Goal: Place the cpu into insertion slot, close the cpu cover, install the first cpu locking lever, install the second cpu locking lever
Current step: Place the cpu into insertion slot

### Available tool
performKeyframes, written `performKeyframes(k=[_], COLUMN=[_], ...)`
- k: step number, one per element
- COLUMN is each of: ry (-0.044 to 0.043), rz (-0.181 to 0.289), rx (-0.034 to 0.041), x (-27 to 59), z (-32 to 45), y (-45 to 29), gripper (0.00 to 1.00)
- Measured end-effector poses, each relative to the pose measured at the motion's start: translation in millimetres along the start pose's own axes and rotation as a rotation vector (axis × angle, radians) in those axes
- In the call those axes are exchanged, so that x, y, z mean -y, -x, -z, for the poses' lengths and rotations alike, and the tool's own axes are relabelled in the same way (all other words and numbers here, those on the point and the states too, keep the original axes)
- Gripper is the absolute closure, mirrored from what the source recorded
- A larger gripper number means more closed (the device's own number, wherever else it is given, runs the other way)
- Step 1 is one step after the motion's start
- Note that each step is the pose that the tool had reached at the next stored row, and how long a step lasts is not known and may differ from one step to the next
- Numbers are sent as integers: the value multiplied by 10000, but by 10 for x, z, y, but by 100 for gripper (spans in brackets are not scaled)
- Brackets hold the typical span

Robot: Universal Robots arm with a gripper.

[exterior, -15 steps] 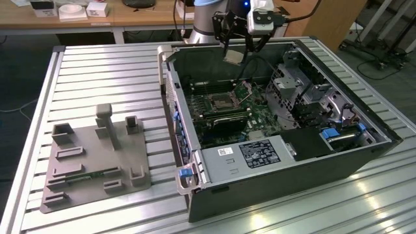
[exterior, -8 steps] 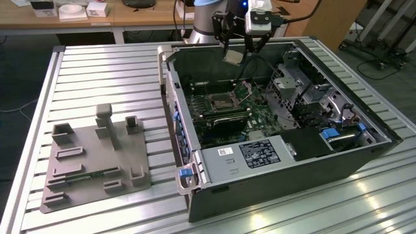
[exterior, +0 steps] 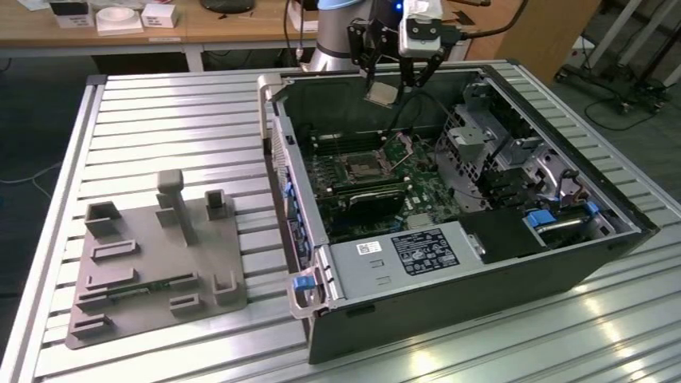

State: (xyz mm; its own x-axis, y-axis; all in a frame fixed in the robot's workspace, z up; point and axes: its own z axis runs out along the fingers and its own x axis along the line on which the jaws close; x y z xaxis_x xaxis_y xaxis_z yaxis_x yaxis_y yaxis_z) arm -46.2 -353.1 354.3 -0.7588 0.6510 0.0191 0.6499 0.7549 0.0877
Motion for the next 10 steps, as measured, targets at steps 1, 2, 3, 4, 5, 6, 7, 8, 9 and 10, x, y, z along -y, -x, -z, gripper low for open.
performKeyframes(k=[1,2,3,4,5,6,7,8,9,10], ry=[1,3,4,5,7,7,9,10,12,14], rz=[-63,-131,-198,-263,-328,-392,-457,-523,-593,-660], rx=[5,11,18,23,29,34,40,46,53,58], x=[0,0,0,1,1,1,1,1,1,2], z=[-1,-1,-2,-3,-4,-4,-5,-5,-6,-7], y=[0,0,0,0,0,-1,-1,-1,-1,-1], gripper=[46,46,46,46,46,46,46,46,46,46])
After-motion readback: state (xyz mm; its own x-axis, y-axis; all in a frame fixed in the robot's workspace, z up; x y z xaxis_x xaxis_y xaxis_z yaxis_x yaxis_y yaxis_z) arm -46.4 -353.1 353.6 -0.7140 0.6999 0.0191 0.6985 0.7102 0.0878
